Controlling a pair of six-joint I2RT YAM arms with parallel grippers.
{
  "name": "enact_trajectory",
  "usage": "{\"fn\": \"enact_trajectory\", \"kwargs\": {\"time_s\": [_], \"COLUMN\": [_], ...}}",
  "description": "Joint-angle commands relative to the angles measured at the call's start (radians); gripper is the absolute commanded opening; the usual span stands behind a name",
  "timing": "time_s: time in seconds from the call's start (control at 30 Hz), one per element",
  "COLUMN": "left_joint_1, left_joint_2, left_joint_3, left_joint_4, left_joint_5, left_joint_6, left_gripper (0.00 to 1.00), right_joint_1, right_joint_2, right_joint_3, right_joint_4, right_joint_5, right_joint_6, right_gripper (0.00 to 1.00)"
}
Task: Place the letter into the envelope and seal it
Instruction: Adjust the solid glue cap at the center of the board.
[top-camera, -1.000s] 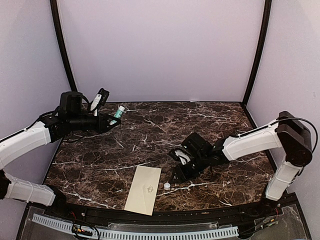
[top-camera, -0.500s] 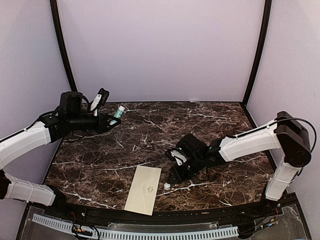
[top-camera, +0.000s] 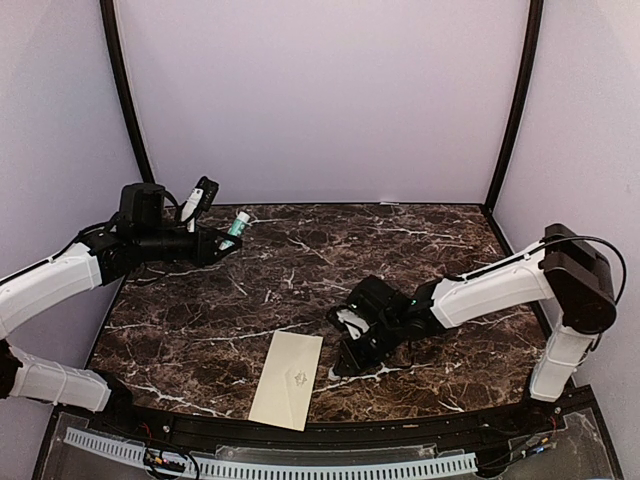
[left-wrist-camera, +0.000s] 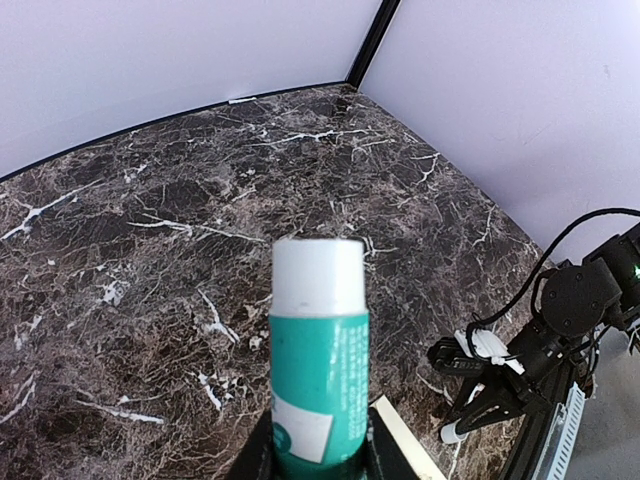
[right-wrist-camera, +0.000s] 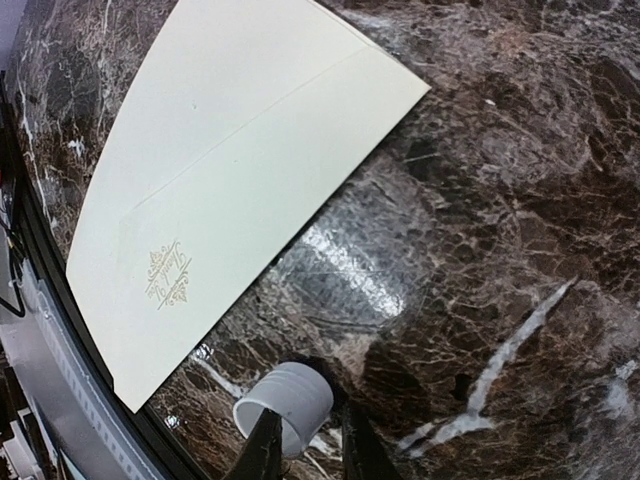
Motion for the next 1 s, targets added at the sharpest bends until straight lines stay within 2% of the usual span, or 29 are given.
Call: {"fn": "enact_trajectory", "kwargs": {"time_s": [0.0, 0.1, 0.23, 0.47, 0.77, 0.97], "left_joint_1": [0.003, 0.003, 0.003, 0.003, 0.003, 0.003], "left_joint_2": [-0.023, -0.023, -0.022, -0.020, -0.022, -0.022], "left_joint_3": [-0.007, -0.007, -0.007, -0.007, -0.008, -0.008], "left_joint_4": [-0.001, -0.001, 0.000, 0.001, 0.003, 0.003], "left_joint_5": [0.019, 0.020, 0.020, 0.024, 0.024, 0.025], "left_joint_6": [0.015, 0.015, 0.015, 0.014, 0.012, 0.010], "left_gripper": [0.00, 0.00, 0.00, 0.00, 0.00, 0.00], "right_joint_1": [0.011, 0.014, 0.017, 0.016, 0.015, 0.016], "right_joint_2": [0.028, 0.037, 0.027, -0.013, 0.009, 0.008], "right_joint_3": [0.047, 0.065, 0.072, 0.140, 0.259, 0.213], "right_joint_4": [-0.037, -0.068, -0.089, -0.260, -0.592, -0.610], "right_joint_5": [0.052, 0.079, 0.115, 0.315, 0.740, 0.909], "right_joint_6": [-0.014, -0.017, -0.013, -0.023, 0.045, 0.146], "right_gripper": [0.17, 0.13, 0.00, 0.00, 0.00, 0.00]}}
